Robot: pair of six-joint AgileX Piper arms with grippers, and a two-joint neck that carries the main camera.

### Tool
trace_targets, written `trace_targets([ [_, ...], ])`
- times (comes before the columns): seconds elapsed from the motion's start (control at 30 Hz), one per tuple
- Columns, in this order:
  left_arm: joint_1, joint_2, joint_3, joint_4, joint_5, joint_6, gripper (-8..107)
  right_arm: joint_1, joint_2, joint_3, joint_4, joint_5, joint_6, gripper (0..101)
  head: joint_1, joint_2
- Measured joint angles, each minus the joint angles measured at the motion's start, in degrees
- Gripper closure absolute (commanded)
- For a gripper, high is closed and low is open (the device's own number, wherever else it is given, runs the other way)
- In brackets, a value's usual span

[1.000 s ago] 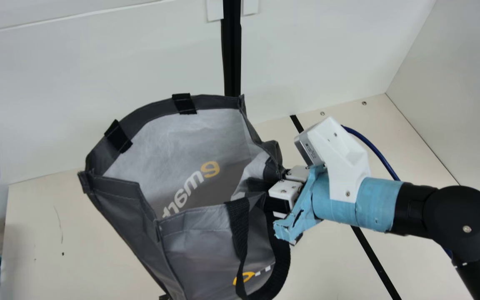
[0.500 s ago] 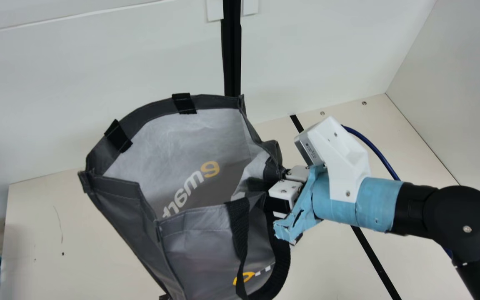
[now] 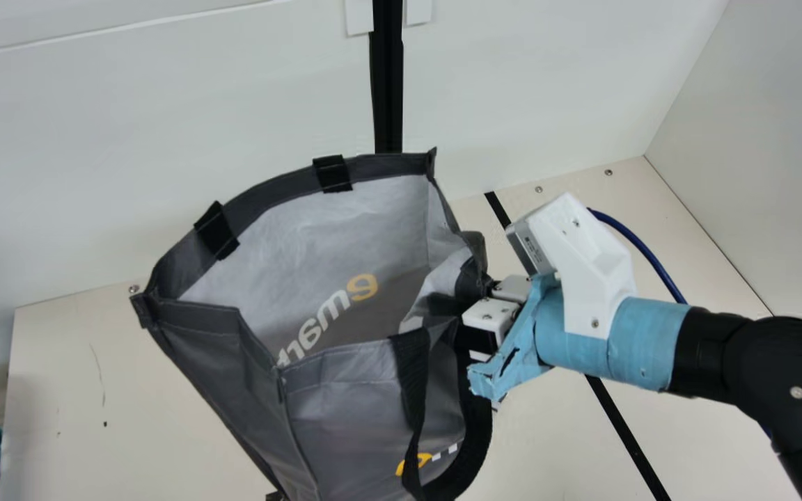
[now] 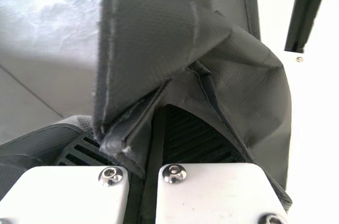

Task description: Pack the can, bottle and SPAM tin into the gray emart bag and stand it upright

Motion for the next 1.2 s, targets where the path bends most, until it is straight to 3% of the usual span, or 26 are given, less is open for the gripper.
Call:
trace_targets([
  [0.43, 0.0, 0.0, 0.0, 0.0, 0.0, 0.0, 9, -7.99, 0.78, -4.6, -0.31, 4.81, -0.9, 101, 0.0, 0.0],
  [0.9, 0.0, 0.0, 0.0, 0.0, 0.0, 0.0, 9, -21.2, 4.11, -10.41, 3.15, 12.34, -6.97, 101, 0.0, 0.0],
  [1.2, 0.0, 0.0, 0.0, 0.0, 0.0, 0.0, 9, -29.57, 7.38, -13.99, 5.19, 15.4, -10.98, 101, 0.0, 0.09],
])
